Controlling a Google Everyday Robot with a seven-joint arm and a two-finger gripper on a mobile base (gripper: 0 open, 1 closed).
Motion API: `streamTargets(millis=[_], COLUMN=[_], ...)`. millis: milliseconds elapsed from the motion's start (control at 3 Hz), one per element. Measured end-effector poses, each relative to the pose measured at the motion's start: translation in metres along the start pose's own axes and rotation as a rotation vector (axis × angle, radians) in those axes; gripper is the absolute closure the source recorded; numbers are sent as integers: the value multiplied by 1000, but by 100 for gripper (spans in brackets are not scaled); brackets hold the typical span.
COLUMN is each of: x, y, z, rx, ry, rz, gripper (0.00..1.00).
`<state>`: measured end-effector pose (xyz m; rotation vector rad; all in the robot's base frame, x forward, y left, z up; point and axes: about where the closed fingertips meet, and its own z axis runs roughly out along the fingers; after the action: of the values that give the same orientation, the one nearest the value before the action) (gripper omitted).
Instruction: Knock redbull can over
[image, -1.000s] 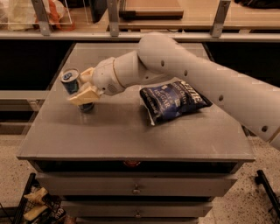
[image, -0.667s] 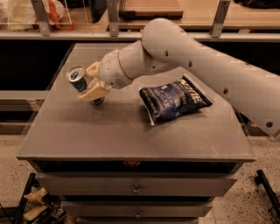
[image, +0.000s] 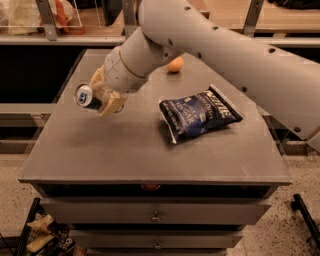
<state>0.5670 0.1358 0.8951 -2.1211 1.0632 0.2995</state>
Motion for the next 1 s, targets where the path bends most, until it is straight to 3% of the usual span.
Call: streamTargets(millis=[667,1000], x=[-26,-35], y=[10,21], z=[12,27], rx=[-158,-254], ry=[270,403], rz=[-355,-498], gripper=[100,100])
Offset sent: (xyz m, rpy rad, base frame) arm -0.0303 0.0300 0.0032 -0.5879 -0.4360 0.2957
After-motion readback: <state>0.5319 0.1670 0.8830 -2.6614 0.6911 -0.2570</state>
